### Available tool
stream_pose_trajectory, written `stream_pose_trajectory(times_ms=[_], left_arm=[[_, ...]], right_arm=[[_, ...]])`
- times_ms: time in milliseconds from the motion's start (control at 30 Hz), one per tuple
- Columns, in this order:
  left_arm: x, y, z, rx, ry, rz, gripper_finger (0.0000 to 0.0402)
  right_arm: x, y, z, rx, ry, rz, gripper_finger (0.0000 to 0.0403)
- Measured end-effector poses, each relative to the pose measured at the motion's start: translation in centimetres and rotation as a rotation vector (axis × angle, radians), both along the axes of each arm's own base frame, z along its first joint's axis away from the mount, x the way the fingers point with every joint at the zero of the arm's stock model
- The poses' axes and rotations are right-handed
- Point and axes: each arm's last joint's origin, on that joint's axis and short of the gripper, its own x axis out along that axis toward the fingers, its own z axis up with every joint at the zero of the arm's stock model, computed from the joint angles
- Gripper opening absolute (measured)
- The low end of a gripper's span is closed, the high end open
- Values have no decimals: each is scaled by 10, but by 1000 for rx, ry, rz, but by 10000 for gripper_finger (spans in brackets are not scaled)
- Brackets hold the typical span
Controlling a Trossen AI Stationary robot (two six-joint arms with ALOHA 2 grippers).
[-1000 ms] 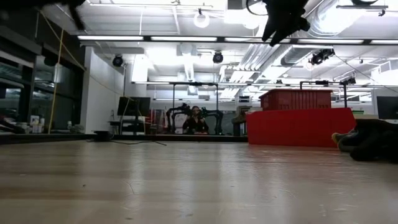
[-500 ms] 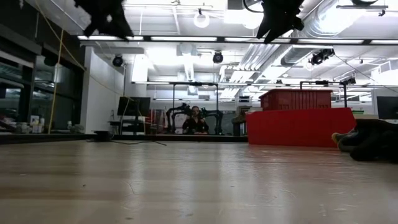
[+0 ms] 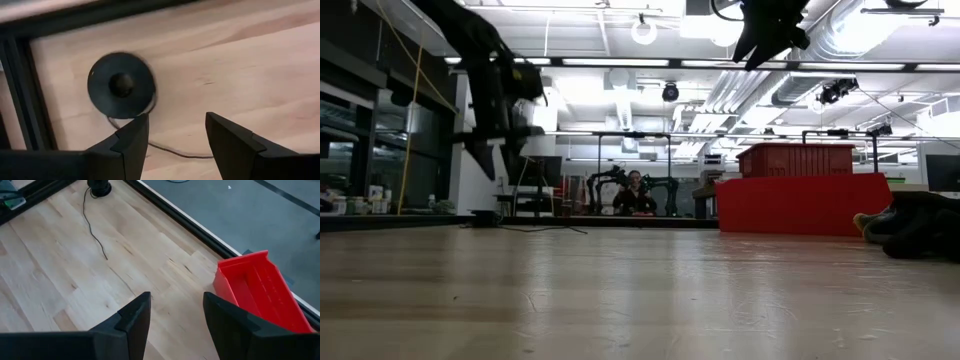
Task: Coil cords
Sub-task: Uncoil the black wire from the spool
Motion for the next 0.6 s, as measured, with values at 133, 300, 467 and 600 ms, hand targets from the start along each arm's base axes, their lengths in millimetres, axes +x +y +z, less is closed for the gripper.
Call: stream_pose_trajectory(times_ms=[133, 300, 467, 600], left_arm=[[-2, 18, -19, -81, 19, 59, 191], [-3, 33, -26, -81, 49, 78, 191], [-4, 41, -30, -69, 68, 60, 191], [-3, 42, -40, -118, 91, 55, 191]], right_arm=[[0, 0, 0, 12, -9, -14, 176], [0, 0, 0, 27, -22, -35, 176], [0, 0, 0, 28, -25, -37, 176], [0, 0, 0, 40, -35, -53, 176]])
